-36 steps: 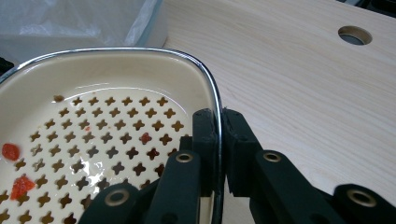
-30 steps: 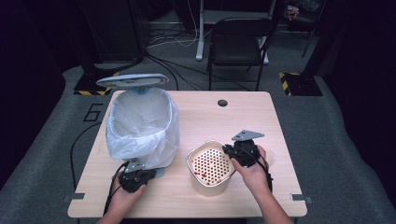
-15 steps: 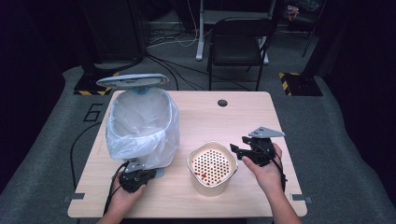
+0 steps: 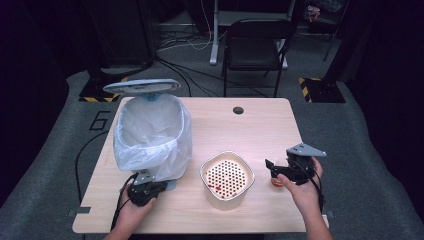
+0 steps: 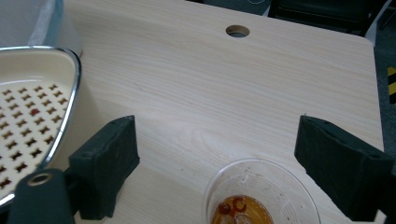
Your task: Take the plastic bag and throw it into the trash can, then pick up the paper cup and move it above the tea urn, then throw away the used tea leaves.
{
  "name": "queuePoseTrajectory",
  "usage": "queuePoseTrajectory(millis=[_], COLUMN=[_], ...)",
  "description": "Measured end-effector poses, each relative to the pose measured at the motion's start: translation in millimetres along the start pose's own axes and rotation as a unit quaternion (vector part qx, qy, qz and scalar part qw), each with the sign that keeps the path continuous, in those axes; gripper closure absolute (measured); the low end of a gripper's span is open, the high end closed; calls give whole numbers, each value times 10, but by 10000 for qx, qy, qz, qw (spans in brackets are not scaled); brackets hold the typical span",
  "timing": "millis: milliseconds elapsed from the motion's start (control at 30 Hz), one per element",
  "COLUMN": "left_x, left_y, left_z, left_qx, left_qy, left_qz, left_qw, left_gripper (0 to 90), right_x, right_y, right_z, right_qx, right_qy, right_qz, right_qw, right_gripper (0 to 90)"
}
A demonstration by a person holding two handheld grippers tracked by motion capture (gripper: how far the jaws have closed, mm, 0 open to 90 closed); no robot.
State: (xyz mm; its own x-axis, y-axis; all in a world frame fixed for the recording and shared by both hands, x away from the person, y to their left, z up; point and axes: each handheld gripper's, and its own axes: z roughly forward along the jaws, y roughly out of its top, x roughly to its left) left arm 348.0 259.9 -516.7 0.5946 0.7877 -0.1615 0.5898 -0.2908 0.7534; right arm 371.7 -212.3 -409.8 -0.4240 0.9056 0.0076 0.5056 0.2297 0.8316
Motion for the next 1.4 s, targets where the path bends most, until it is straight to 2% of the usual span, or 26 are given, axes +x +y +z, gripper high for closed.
queuePoseTrajectory(millis=[300, 567, 800, 933, 1133, 1300, 1400], left_x=[1, -1, 2, 3, 2, 3, 3], left_y=[0, 0, -2, -2, -2, -2, -2], left_z=[3, 2, 4, 4, 4, 4, 4], left_qx=[-14, -10, -29, -26, -26, -25, -27], left_qy=[-5, -1, -16, -18, -14, -15, -15], left_qz=[2, -2, -14, -11, -15, -14, -15], left_qw=[10000, 10000, 10000, 10000, 10000, 10000, 10000], left_gripper=[900, 900, 900, 900, 900, 900, 900], right_x=[-84, -181, -240, -257, -244, -253, -267], right_y=[-230, -394, -520, -584, -636, -654, -664], right_z=[13, 81, 192, 238, 309, 360, 365], right_qx=[48, 136, 218, 257, 299, 333, 282], right_qy=[-143, -224, -279, -223, -187, -151, -145], right_qz=[89, 269, 264, 293, 196, 102, 92], right_qw=[9998, 9993, 9990, 9990, 9992, 9993, 9995], right_gripper=[6, 3, 84, 135, 175, 267, 284])
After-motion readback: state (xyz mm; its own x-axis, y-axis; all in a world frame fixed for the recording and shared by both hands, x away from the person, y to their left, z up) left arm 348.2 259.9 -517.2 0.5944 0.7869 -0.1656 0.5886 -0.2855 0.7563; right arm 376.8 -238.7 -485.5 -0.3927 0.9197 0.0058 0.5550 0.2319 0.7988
